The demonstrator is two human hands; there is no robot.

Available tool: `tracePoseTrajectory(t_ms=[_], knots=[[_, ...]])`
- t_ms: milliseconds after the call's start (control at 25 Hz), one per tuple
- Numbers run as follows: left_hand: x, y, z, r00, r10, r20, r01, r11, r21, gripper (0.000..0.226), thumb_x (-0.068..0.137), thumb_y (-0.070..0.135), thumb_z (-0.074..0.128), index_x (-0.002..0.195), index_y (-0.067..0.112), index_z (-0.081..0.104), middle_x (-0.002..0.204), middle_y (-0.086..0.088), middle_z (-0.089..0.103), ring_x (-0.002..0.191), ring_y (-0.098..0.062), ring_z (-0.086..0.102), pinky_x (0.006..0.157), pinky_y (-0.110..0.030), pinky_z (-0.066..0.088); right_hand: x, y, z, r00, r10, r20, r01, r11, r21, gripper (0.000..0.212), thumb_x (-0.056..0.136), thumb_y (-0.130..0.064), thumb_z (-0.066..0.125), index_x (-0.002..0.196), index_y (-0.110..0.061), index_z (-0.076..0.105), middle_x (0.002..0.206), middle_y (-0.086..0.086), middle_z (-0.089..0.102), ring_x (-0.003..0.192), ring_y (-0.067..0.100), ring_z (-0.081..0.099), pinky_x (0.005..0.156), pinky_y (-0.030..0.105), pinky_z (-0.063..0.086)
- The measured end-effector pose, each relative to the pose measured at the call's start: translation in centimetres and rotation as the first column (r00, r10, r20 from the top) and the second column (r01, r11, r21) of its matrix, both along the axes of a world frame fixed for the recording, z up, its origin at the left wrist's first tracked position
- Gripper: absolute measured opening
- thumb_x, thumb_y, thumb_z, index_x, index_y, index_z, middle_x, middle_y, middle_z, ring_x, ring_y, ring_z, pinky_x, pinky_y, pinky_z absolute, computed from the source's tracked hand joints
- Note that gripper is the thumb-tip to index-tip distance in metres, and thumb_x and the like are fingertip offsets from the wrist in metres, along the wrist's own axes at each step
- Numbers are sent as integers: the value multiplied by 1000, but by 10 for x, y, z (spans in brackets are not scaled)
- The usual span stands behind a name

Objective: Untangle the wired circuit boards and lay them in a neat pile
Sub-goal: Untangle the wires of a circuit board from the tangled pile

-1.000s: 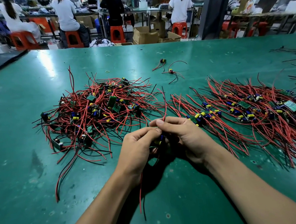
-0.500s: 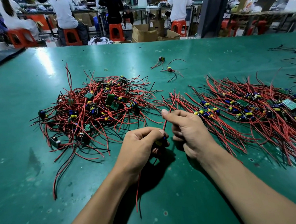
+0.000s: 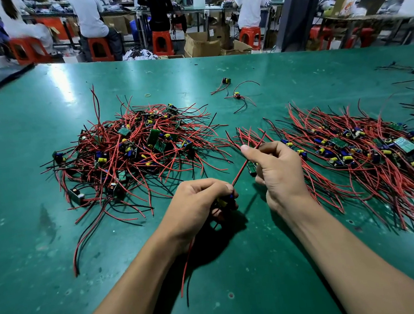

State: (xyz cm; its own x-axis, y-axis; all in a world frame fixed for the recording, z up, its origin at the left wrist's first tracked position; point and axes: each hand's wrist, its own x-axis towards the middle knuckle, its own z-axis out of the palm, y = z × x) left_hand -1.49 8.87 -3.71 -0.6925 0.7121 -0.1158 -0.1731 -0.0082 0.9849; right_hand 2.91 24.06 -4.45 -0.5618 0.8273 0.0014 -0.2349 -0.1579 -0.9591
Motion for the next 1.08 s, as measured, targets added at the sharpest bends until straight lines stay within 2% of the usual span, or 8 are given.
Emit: tracePoseTrajectory(t_ms=[320,560,640,720,800,880,1000,1080], knots=[[-2,-2,0,994,-110,18,111,994,-25,26,86,5,62,63,11,72,59,-4,62,50,-10,53,46,-17,41,3,6,5,997,18,-79,-28,992,-127,32,86,-3,73,78,-17,46,50,-7,39,35,3,26,34,16,21],[-5,-4,-1,996,-40,75,39,999,23,18,88,0,58,73,1,68,61,-6,65,51,-13,61,47,-19,44,4,11,7,988,72,-137,-91,986,-139,29,84,-4,74,82,-18,49,65,0,49,38,3,29,35,16,24],[-6,-4,-1,995,-17,98,14,999,35,22,88,0,58,71,4,70,63,-10,66,54,-16,62,50,-20,44,6,9,7,972,204,-113,-220,964,-151,26,79,-17,78,86,-16,52,60,-6,50,41,3,34,35,16,26],[-7,-4,-1,993,-7,118,2,999,48,26,89,1,58,69,8,72,65,-13,66,52,-18,60,48,-20,46,9,4,5,906,422,-40,-422,890,-173,39,71,-31,79,99,-11,61,64,-8,55,47,4,41,37,15,30],[-7,-3,-1,990,1,142,-12,997,75,28,91,3,57,69,10,73,67,-13,67,52,-17,60,47,-20,49,10,-3,2,784,620,32,-606,777,-171,36,73,-32,78,101,-11,71,70,-5,59,51,6,45,39,15,35],[-7,-3,-1,987,8,159,-24,995,95,26,92,4,58,71,9,73,69,-12,67,53,-15,61,47,-20,50,10,-9,-1,724,687,65,-673,724,-150,22,75,-27,77,95,-16,77,69,-1,59,51,6,46,41,15,38],[-7,-3,-2,991,3,137,-13,997,74,23,90,5,60,71,7,71,65,-12,65,52,-16,59,46,-19,47,6,-10,-4,810,585,29,-578,807,-121,18,74,-22,76,90,-13,76,60,-4,58,45,4,45,40,15,35],[-7,-3,-3,994,-3,109,-4,998,62,24,89,4,61,68,8,71,64,-10,63,53,-16,59,47,-19,46,4,-6,-4,882,470,-5,-469,878,-100,16,73,-22,76,86,-11,72,65,-3,59,41,4,43,38,16,33]])
